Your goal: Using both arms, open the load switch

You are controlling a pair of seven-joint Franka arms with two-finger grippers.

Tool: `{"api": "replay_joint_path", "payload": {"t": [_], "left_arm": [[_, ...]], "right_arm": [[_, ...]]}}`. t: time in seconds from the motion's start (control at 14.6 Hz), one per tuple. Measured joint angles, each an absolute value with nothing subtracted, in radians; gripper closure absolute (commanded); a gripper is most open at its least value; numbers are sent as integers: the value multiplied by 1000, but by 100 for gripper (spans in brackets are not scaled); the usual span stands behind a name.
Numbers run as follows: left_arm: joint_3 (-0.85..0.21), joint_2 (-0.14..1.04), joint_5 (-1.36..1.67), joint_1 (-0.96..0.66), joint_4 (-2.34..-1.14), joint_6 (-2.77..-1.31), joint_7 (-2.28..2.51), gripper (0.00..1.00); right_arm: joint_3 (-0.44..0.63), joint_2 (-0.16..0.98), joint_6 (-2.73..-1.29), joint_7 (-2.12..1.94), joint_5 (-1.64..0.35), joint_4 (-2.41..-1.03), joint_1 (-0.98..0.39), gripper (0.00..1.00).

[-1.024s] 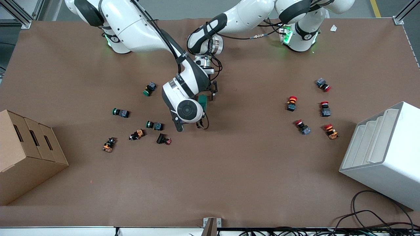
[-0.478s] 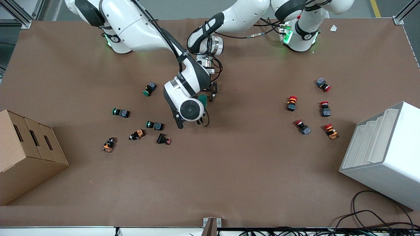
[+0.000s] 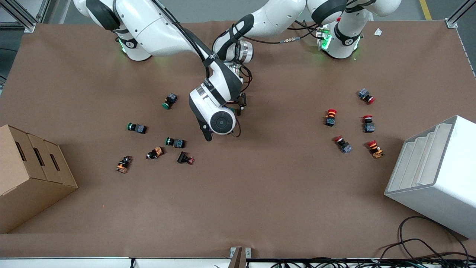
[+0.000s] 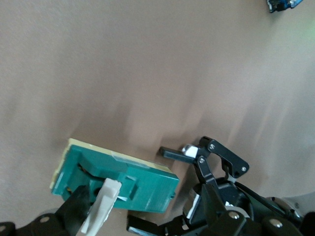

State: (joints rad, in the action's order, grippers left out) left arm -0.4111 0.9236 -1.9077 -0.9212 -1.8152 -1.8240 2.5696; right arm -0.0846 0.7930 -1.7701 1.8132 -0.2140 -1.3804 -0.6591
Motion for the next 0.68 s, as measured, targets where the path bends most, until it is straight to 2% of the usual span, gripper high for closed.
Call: {"api": "replay_joint_path", "payload": {"t": [0.34, 0.68], "left_arm": [[-406, 926, -1922, -923, -1816, -1824, 2570, 0], [-403, 926, -1923, -926, -1816, -1824, 2570, 0]], "right_arm": [[-86, 792, -1759, 1809, -214, -1379, -658, 0], [-86, 790, -1659, 1750, -214, -1337, -646, 0]]}}
